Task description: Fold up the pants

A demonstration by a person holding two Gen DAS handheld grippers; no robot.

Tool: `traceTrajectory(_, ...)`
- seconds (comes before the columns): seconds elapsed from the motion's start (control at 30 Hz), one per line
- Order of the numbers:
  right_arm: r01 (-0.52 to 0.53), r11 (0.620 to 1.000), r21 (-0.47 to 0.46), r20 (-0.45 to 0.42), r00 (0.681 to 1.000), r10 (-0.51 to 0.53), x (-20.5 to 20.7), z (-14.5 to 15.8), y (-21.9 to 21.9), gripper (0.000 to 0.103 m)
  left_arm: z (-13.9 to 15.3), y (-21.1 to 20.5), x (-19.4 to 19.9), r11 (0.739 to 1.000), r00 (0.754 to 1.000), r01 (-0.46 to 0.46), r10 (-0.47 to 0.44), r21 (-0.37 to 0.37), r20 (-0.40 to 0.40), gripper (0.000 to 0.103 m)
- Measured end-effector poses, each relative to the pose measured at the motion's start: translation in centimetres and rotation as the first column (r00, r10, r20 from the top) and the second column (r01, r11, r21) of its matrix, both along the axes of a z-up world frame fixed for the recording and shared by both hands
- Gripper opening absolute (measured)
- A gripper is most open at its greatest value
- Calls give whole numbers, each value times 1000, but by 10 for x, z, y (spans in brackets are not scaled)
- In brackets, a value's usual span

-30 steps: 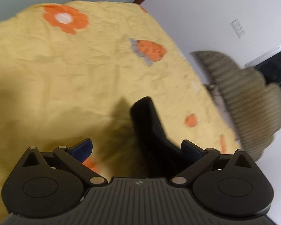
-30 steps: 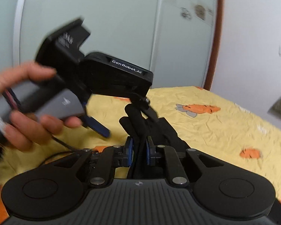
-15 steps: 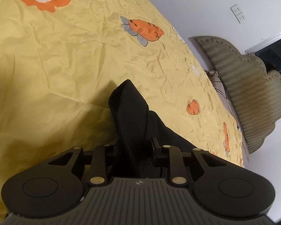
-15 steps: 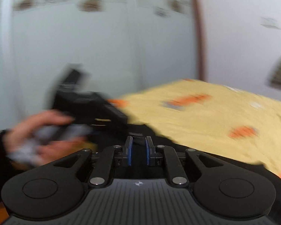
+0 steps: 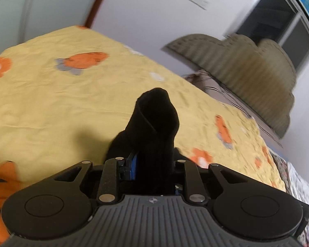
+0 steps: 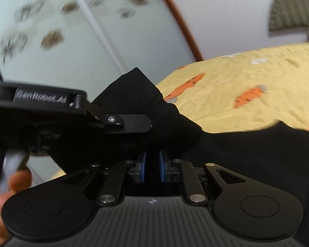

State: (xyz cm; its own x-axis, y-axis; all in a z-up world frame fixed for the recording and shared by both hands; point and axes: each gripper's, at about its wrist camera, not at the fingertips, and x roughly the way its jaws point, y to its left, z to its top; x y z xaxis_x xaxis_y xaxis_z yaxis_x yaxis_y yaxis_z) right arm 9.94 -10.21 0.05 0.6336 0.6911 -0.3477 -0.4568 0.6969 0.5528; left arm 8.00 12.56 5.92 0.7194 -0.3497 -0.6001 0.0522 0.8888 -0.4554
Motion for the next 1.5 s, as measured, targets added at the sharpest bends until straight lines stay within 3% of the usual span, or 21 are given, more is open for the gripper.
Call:
traceTrajectory(0.3, 180, 973, 143, -40, 983, -177, -36, -4, -116, 13, 13, -137, -12, 976, 976, 206, -210, 69, 64, 40)
traceTrajectory(0.73, 433, 863, 259, -199, 899, -391, -90, -46, -248, 13, -32, -301, -20, 870, 874, 484, -486, 98, -1, 43)
traceTrajectory(0.87, 492, 827, 272, -249, 866, -433, -97, -61, -268, 13, -47, -328, -18, 853, 856, 516, -516, 84, -18, 47)
traceTrajectory(0.9, 502, 820, 276, -260, 860, -439, -97, -65, -272, 13, -50, -333, -18, 843, 847, 532, -532, 80, -21, 52)
traceTrajectory(1.0, 524, 817, 242, -304, 840, -449, -98, -76, -283, 13, -58, -328, -10, 829, 826, 559, -556, 12, -93, 54)
traceTrajectory(1.07, 540, 822, 178, -301, 826, -477, -105, -78, -290, 14, -53, -311, -6, 826, 818, 561, -564, -66, -111, 62)
traceTrajectory(1.13, 583, 809, 75, -274, 792, -546, -116, -76, -300, 15, -44, -286, 2, 837, 832, 536, -546, -109, -98, 80)
traceTrajectory(1.17, 615, 788, 42, -265, 767, -584, -122, -75, -308, 15, -39, -270, 7, 857, 854, 506, -513, -95, -83, 83)
traceTrajectory(1.23, 688, 725, 11, -244, 705, -666, -132, -66, -321, 15, -31, -242, 19, 909, 906, 416, -414, 5, -84, 86)
traceTrajectory(1.27, 721, 693, 12, -227, 677, -700, -134, -60, -325, 19, -29, -231, 26, 922, 922, 382, -376, 65, -89, 86)
traceTrajectory(1.3, 716, 697, 25, -203, 687, -698, -132, -54, -328, 24, -30, -223, 33, 926, 934, 356, -345, 130, -96, 87)
traceTrajectory(1.33, 702, 711, 41, -184, 705, -685, -125, -48, -328, 45, -32, -215, 42, 921, 943, 332, -315, 202, -111, 87)
traceTrajectory(1.37, 682, 729, 55, -172, 726, -666, -116, -45, -326, 77, -36, -211, 49, 911, 947, 318, -295, 261, -126, 87)
traceTrajectory(1.4, 651, 756, 66, -158, 755, -636, -104, -44, -324, 87, -40, -209, 56, 893, 950, 311, -281, 325, -137, 87)
traceTrajectory(1.5, 602, 797, 46, -192, 788, -584, -62, -51, -317, 87, -57, -205, 67, 834, 960, 280, -244, 475, -137, 86)
